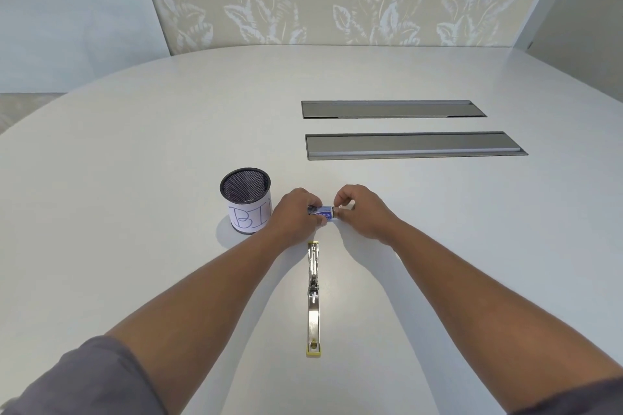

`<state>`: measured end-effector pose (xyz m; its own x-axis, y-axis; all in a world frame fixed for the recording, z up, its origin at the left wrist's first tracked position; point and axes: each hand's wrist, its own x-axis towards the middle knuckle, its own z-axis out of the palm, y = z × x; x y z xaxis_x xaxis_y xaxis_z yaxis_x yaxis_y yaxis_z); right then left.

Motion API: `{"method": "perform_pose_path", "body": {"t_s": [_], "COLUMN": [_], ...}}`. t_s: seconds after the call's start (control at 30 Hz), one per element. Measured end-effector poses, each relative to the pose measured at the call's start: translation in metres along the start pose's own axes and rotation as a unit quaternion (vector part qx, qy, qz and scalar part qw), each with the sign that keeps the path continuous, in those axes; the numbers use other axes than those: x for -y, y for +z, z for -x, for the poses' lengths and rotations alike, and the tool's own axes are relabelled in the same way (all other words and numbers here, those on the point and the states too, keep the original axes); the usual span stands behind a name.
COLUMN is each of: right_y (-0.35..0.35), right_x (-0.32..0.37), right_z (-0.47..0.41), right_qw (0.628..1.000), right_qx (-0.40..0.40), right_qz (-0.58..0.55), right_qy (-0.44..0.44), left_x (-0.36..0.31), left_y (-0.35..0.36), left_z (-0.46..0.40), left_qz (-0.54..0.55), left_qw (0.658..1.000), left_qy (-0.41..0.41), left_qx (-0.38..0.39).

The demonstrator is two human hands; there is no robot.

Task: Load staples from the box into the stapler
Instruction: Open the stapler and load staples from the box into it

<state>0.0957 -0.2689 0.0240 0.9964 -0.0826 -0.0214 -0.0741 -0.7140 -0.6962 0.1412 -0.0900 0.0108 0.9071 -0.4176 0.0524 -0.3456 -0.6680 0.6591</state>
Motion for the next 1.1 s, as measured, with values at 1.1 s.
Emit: {"method": "perform_pose_path", "body": {"t_s": [1.1], "right_y": [0.011], "right_x": [-0.005], "right_z": [0.024], "right_qw": [0.990], "right_qx": [0.035], "right_qz": [-0.137], "right_qy": [-0.019], "left_x": [0.005], "left_y": [0.002], "left_z": [0.000], "left_qz": [-0.007], "left_qw": [1.000], "left_qy": [0.011], "left_qx": [-0.006]}}
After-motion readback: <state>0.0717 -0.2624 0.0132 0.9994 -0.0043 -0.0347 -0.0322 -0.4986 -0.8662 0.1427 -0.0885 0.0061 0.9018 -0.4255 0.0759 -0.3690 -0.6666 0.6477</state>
